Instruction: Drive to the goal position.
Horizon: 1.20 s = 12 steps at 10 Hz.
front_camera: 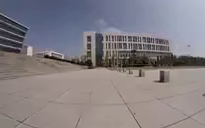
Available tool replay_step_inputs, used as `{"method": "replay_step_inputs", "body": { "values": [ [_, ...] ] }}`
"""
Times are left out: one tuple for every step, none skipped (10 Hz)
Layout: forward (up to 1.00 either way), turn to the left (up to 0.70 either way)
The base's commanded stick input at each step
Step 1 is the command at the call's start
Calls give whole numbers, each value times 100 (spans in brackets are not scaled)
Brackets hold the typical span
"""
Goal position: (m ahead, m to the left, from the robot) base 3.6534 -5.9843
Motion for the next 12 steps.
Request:
{"method": "replay_step_inputs", "body": {
  "values": [
    [4, 0],
    [5, 0],
    [4, 0],
    [4, 0],
    [9, 0],
    [49, 0],
    [70, 0],
    [70, 0],
    [70, 0],
    [70, 0],
    [70, 0],
    [70, 0]
  ]
}}
